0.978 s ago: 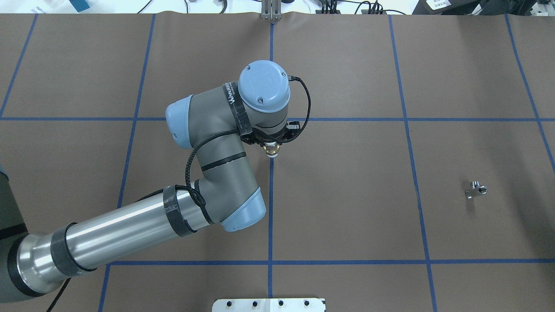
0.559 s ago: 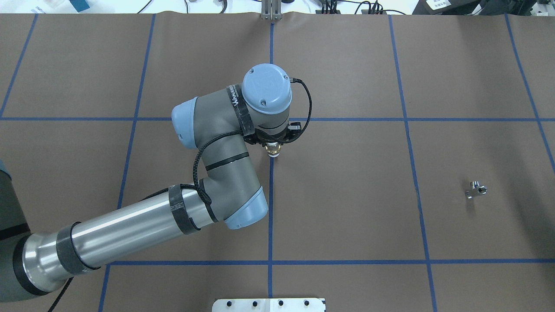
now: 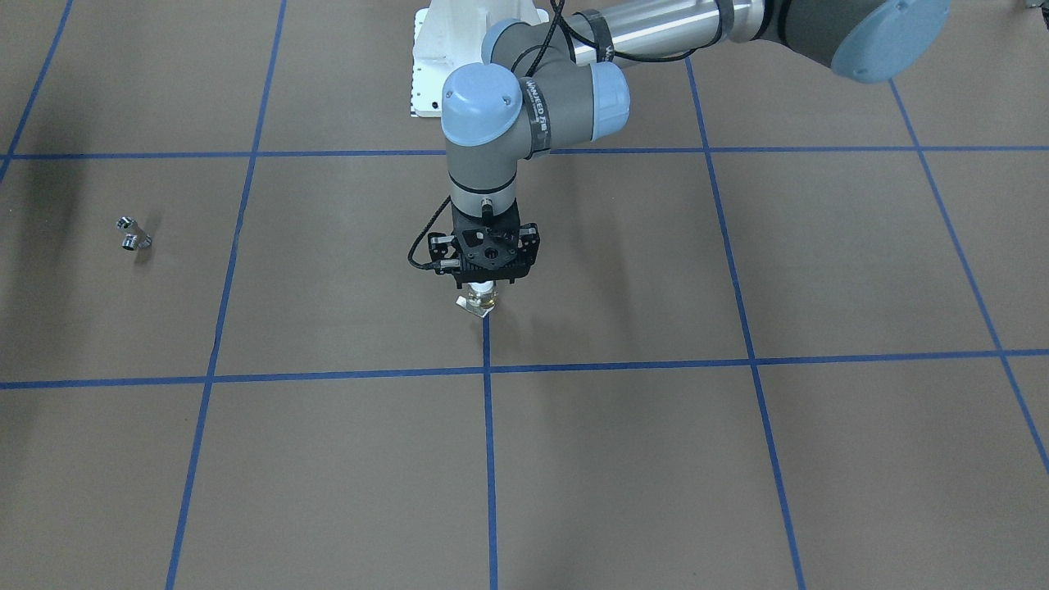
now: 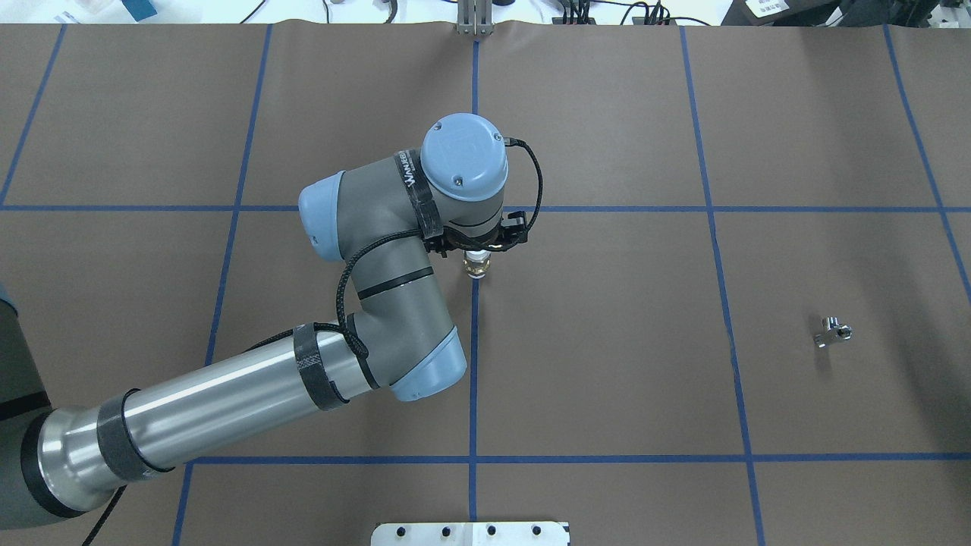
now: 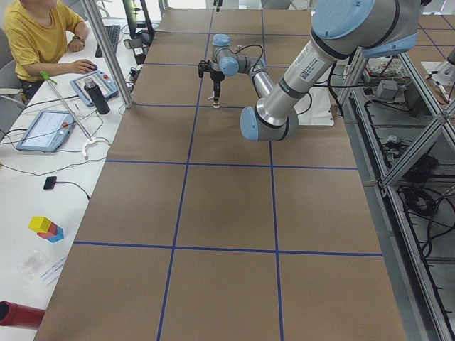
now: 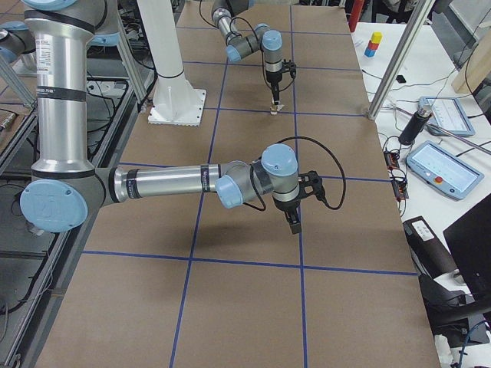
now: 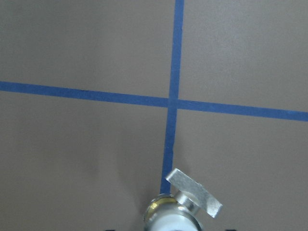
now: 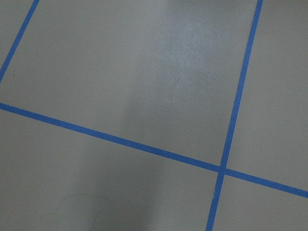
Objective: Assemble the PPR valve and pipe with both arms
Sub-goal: 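Open the left gripper and withdraw it while the right gripper approaches the silver fitting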
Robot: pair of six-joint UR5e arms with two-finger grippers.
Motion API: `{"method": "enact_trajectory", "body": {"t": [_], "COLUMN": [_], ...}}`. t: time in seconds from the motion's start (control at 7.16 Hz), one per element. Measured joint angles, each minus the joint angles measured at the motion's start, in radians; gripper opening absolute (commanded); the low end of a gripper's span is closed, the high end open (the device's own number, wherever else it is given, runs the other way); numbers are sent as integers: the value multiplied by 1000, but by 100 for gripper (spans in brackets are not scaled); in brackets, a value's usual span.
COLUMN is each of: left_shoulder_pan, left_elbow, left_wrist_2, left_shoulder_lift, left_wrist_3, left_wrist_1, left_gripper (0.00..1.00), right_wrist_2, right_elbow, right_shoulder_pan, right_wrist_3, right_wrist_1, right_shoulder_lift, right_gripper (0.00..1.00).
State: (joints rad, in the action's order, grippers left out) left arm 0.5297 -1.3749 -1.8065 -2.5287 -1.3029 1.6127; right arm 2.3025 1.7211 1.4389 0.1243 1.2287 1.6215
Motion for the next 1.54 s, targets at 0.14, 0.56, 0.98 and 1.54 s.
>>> {"method": "enact_trajectory", "body": {"t": [0.14,0.56,0.98,1.54], "left_shoulder_pan": [7,65,225,389], "left_elbow": [-18,-333,-678,-713], "left_wrist_2": [-2,-11,-118,-235], "left_shoulder_lift": [1,141,473,658], "left_wrist_3": [6,187,564,802], "left_wrist_1": [-7,-193,-260,-196], "left_gripper": [100,100,100,100], "right_wrist_2": [0,1,-13,-179], "right_elbow": [0,10,59,252], "right_shoulder_pan": [0,-12,-105,-341], "right_wrist_3": [0,69,332,574], "right_wrist_1": [0,-8,-127,-203], "right_shoulder_lift": [0,-5,11,192], "right_gripper": [99,100,100,99]}}
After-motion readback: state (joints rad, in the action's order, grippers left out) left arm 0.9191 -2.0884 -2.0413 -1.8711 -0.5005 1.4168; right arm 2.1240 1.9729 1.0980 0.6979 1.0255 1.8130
